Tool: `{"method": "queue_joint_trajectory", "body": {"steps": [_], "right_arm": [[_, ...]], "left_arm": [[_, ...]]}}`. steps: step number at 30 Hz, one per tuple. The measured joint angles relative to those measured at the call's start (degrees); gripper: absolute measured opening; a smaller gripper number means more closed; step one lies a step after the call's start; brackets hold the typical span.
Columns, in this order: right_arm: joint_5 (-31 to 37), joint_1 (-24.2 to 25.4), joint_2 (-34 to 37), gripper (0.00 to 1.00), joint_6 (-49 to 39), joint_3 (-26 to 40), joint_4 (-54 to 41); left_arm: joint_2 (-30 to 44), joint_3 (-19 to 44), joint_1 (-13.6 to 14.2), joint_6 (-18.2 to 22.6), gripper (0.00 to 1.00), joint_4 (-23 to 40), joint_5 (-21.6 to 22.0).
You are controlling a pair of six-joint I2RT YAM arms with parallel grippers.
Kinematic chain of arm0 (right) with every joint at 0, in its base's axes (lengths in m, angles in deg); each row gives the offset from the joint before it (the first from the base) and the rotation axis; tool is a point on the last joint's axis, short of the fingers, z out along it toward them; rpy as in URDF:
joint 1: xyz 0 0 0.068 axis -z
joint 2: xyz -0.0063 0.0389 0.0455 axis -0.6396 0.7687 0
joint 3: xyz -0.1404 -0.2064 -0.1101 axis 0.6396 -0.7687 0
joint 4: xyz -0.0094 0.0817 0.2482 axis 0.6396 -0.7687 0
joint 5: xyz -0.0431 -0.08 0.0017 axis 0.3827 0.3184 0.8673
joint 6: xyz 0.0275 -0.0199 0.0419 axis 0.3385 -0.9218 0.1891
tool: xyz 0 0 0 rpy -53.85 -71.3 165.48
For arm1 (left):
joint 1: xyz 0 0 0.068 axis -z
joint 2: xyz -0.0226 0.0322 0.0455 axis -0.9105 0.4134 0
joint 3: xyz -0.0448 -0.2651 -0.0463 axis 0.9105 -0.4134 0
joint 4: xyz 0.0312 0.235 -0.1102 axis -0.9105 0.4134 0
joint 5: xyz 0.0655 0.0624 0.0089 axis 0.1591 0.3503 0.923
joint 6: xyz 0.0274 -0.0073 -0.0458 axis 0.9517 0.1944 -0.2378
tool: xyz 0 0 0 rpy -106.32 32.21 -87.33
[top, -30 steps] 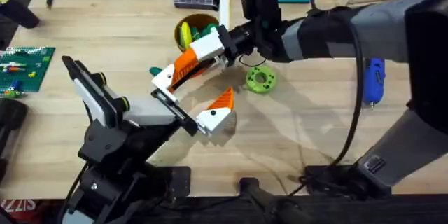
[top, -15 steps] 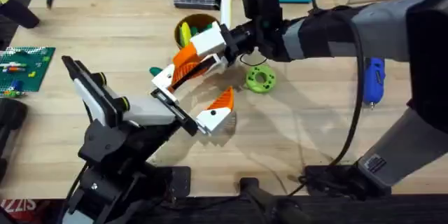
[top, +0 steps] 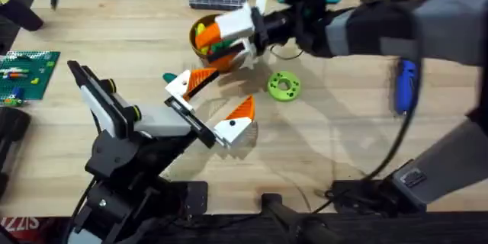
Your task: Pick up the gripper from the table and insert it into the empty holder that is missing its gripper. Then pick up a screw, insert it into the mounting hole, and use the screwdriver to tighten it. Finally, clean up the table by picking up the vegetable and placing it into the bucket.
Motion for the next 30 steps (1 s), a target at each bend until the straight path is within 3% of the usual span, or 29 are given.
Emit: {"method": "queue_joint_trajectory", "body": {"steps": [5,12,21,25,30], "right_arm": [[0.9,2.7,-4.5,0.994,-1.1,0.0,-3.8],[5.5,6.6,-7.0,0.995,-8.8,-0.1,-20.8],[25.5,7.8,-23.5,0.994,-28.3,-0.2,-51.8],[34.5,7.8,-30.9,0.994,-34.0,-0.2,-58.2],[39.3,7.9,-35.4,0.994,-36.7,-0.2,-62.0]], "left_arm": [[0.0,0.0,0.0,0.0,0.986,0.0,0.0],[0.0,0.0,0.0,0.0,0.986,0.0,0.0],[0.0,0.0,0.0,0.0,0.986,0.0,-0.1],[0.0,0.0,0.0,0.0,0.986,0.0,-0.2],[0.0,0.0,0.0,0.0,0.986,0.0,-0.2]]}}
